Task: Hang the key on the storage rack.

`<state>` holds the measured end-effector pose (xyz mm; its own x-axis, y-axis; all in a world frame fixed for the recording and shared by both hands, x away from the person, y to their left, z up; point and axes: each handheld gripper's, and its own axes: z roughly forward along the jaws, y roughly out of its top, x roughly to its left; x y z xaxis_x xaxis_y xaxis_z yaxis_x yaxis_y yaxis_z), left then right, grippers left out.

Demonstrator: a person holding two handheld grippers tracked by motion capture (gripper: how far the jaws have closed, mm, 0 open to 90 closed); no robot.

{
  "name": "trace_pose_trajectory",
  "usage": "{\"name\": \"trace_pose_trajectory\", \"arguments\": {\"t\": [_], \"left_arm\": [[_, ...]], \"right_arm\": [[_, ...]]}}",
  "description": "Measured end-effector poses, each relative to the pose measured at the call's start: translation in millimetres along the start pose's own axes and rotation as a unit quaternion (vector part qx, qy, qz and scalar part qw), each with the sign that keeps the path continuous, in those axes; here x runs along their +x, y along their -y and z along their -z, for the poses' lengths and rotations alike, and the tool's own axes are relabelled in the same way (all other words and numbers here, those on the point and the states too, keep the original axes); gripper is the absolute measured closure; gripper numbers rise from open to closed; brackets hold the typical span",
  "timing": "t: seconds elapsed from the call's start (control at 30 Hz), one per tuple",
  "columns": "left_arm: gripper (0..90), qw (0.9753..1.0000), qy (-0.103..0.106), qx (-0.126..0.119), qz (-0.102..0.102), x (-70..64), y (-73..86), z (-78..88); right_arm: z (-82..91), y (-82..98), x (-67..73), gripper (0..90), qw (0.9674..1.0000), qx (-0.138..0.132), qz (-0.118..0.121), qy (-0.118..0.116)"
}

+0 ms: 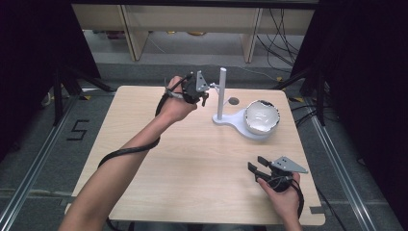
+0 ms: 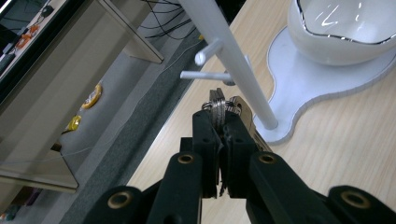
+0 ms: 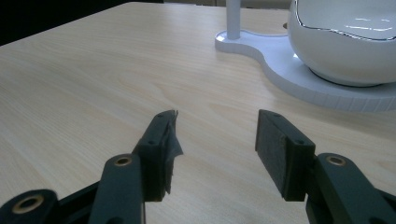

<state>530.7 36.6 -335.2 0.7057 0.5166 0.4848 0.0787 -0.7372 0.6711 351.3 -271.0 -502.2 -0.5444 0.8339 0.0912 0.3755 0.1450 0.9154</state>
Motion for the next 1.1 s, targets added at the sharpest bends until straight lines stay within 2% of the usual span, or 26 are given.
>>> {"name": "trace_pose_trajectory", "arguments": {"t": [0.1,0.13,0.17,0.2,0.3,0.37,0.4,0.43,0.47,0.63,0.8,0.97,1.03,1.1], "left_arm": [[85.2,1.0000,0.003,-0.005,-0.002,0.1,-5.4,-1.0],[85.2,1.0000,0.004,-0.007,-0.003,0.5,-7.0,-1.3],[85.3,1.0000,0.005,-0.006,-0.004,1.0,-8.8,-1.2],[85.2,0.9999,0.006,-0.010,-0.005,1.9,-11.5,-1.6],[85.2,0.9998,0.008,-0.014,-0.007,3.3,-14.9,-1.9],[85.2,0.9998,0.010,-0.016,-0.010,3.9,-18.1,-2.7],[85.2,0.9997,0.011,-0.016,-0.011,4.0,-20.0,-3.1],[85.2,0.9997,0.011,-0.017,-0.012,4.1,-21.7,-3.4],[85.2,0.9997,0.012,-0.018,-0.014,4.7,-23.6,-3.7],[85.2,0.9996,0.014,-0.022,-0.013,8.9,-31.7,-6.0],[85.2,0.9995,0.019,-0.025,-0.005,13.4,-37.2,-10.5],[85.1,0.9995,0.022,-0.023,0.007,16.7,-36.5,-16.4],[85.1,0.9994,0.021,-0.024,0.012,17.6,-35.1,-17.2],[85.1,0.9993,0.022,-0.026,0.014,18.4,-34.2,-16.8]], "right_arm": [[-1.3,0.5,0.1,48.8,1.0000,0.001,0.004,-0.003],[-0.2,0.1,0.9,48.7,0.9999,0.009,-0.002,-0.006],[-1.8,1.5,3.9,48.4,0.9997,0.012,-0.019,-0.008],[-2.3,1.8,4.6,48.4,0.9996,0.011,-0.023,-0.012],[-2.3,1.8,4.6,48.0,0.9994,0.022,-0.021,-0.013],[-5.0,2.5,2.3,47.9,0.9997,0.015,-0.005,-0.019],[-4.3,3.1,4.2,47.9,0.9995,0.022,-0.016,-0.012],[-5.0,3.6,5.4,47.8,0.9994,0.022,-0.023,-0.015],[-6.0,3.6,2.4,47.8,0.9998,0.019,0.002,-0.011],[-5.2,3.5,2.3,47.7,0.9997,0.021,0.001,-0.011],[-5.0,3.6,2.2,47.7,0.9996,0.024,-0.001,-0.013],[-4.1,3.8,1.8,47.5,0.9996,0.027,-0.001,-0.012],[-3.5,4.5,4.6,47.5,0.9991,0.034,-0.023,-0.014],[-3.9,4.7,5.1,47.4,0.9990,0.032,-0.028,-0.017]]}}
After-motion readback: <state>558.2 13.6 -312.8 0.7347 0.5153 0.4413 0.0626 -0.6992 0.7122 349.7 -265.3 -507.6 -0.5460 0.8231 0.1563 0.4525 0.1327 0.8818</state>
